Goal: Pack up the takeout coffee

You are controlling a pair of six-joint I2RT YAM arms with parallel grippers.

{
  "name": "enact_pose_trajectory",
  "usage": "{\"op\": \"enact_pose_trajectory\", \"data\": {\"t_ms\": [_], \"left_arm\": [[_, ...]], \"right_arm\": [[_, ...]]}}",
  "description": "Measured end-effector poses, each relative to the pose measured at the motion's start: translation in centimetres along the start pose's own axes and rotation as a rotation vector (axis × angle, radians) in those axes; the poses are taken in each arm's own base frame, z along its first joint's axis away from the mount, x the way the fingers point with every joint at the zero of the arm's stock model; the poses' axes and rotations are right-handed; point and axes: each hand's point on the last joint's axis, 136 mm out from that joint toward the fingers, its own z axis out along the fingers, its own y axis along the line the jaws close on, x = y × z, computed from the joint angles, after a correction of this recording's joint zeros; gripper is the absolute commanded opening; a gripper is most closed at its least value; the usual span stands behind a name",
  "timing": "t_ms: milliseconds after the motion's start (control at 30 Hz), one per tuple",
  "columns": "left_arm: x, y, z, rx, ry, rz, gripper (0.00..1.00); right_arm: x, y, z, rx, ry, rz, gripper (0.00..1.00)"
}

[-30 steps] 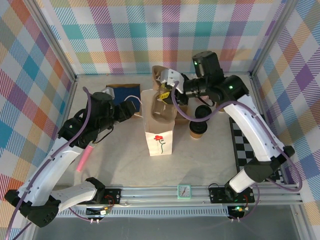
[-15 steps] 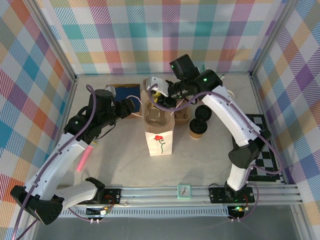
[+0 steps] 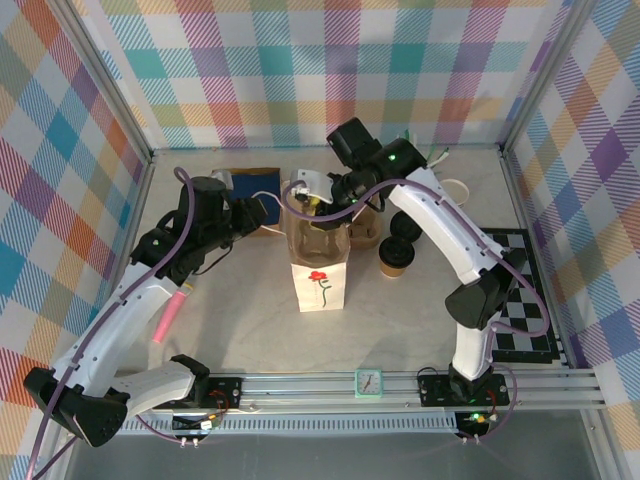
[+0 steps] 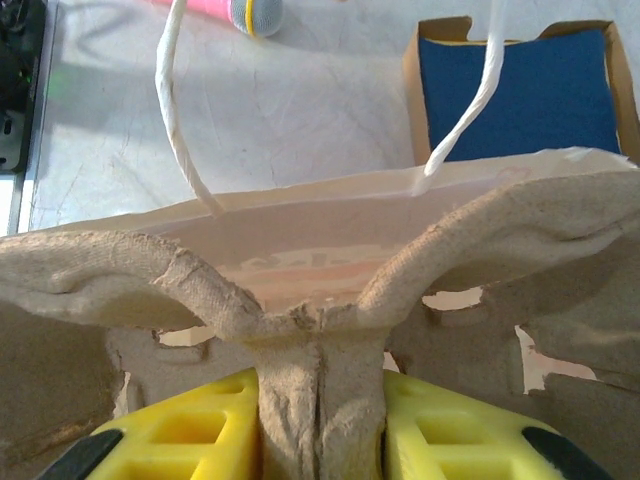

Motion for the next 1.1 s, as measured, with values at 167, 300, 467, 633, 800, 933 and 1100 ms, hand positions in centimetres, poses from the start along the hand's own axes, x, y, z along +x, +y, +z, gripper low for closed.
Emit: {"op": "enact_pose_trajectory", "data": {"t_ms": [167, 300, 467, 633, 800, 933, 1100], "left_arm": [[0.0, 0.0, 0.1, 0.005, 0.004, -0.003, 0.26], [-0.1, -0.2, 0.3, 0.013, 0.006, 0.000, 0.26], [0.0, -0.1, 0.6, 0.014, 0.010, -0.002, 0.26], [0.2, 0.1, 0.7, 0.010, 0.015, -0.004, 0.26], [0.3, 0.3, 0.8, 0.008, 0.019, -0.006, 0.26], [0.4, 0.4, 0.8, 0.006, 0.020, -0.006, 0.26], [0.2, 0.3, 0.4, 0.013, 0.009, -0.007, 0.22]], "right_arm": [[0.2, 0.4, 0.2, -0.003, 0.022, -0.016, 0.31], [0.5, 0.6, 0.9, -0.014, 0.047, -0.015, 0.31], [0.8, 0.9, 1.9, -0.022, 0.082, -0.029, 0.30], [0.7, 1.2, 2.2, -0.011, 0.103, -0.045, 0.29], [1.4, 0.6, 2.5, 0.012, 0.137, -0.045, 0.29], [2.2, 0.3, 3.8, 0.001, 0.172, -0.034, 0.30], [2.8, -0.1, 4.5, 0.003, 0.199, -0.026, 0.30]]}}
